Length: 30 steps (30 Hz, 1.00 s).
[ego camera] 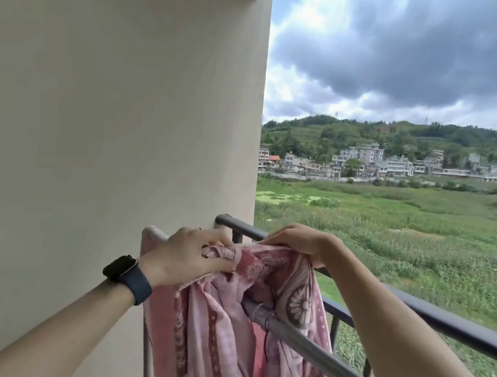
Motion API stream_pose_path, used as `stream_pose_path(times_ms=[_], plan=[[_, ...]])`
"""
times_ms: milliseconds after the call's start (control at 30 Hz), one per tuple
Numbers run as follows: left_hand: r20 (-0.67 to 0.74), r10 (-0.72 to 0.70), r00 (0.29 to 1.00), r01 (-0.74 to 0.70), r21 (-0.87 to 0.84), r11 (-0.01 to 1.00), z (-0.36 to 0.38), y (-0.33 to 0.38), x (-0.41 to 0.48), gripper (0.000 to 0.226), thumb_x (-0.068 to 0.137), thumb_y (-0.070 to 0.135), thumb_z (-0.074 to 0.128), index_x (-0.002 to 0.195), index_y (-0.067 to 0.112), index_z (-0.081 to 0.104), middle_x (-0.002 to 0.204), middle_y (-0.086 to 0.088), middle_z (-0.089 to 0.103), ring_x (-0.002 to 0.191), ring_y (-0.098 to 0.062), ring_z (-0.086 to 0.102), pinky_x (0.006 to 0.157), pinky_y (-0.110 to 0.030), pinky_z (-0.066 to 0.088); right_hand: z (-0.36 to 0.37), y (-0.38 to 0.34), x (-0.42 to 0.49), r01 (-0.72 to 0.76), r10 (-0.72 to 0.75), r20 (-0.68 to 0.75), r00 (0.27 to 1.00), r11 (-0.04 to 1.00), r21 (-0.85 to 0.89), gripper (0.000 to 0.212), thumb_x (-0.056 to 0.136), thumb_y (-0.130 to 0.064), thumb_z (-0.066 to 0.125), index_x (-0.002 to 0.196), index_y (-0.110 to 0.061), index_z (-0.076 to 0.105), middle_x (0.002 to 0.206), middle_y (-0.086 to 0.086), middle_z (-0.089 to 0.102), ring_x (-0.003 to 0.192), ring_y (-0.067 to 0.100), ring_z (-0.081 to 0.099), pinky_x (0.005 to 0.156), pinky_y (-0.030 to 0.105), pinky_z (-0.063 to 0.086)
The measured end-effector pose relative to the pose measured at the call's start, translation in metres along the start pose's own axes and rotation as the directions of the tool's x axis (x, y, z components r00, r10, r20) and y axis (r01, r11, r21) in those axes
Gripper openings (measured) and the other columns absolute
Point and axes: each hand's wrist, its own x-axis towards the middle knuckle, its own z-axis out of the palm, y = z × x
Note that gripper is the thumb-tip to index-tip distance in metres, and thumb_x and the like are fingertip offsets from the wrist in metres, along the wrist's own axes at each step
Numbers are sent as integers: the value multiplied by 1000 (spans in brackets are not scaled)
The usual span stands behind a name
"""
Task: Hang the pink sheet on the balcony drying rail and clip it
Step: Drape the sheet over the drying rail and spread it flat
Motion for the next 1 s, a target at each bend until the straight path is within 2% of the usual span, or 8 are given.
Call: stream_pose_path(times_ms=[100,200,300,433,733,833,933,1000], plan=[[-7,-201,980,201,9,979,15,-42,11,30,89,63,53,81,39,70,88,6,73,82,-2,62,73,-3,34,30,5,32,115,-325,-352,878,857,-503,39,86,-44,71,117,-21,69,120,7,66,104,24,64,87,35,55],[106,-318,942,310,85,947,41,-76,11,37,84,81,28,92,50,45,85,-4,64,93,-25,64,81,-34,50,54,7,29,151,-559,-354,750,666,-731,17,93,-33,62,104,-22,69,111,5,69,94,21,66,84,40,58],[-57,-263,963,263,-8,965,50,-73,13,37,95,59,45,83,32,67,89,2,56,96,-21,59,87,-33,46,64,-1,7,324,-547,-178,818,694,-643,16,91,-36,63,87,-22,70,83,-3,73,73,14,69,70,36,60],[-201,-288,936,273,-102,957,50,-67,21,30,90,51,61,72,28,67,69,11,67,77,-16,65,77,-34,52,83,-5,-10,306,-421,-35,906,711,-633,40,81,-57,68,110,-30,68,96,-9,72,84,10,66,76,32,56],[-38,-426,904,364,-452,814,39,-50,21,50,103,43,42,61,15,40,56,2,42,61,-21,43,65,-37,37,105,-9,5,262,-449,-276,850,814,-519,14,98,-27,55,105,-18,63,97,7,70,75,21,65,62,35,55],[-11,-345,939,319,-349,881,28,-31,19,47,103,47,36,65,21,39,59,5,40,58,-16,40,61,-33,32,93,-14,-9,316,-442,-230,867,845,-432,15,101,-25,50,110,-15,57,90,2,65,67,12,60,52,24,47],[-9,-162,987,162,-42,986,21,-17,10,45,88,69,48,86,24,47,74,6,56,66,-14,54,59,-32,42,75,-12,-19,312,-365,-188,912,914,-259,13,99,-21,50,101,-13,61,102,13,68,88,26,64,82,43,55],[36,-42,998,36,165,986,25,-14,4,58,76,74,60,101,25,42,88,4,61,76,-18,60,67,-37,50,65,-8,-25,270,-301,-180,936,946,-178,18,98,-18,49,86,-12,60,94,14,65,84,32,58,80,43,52]])
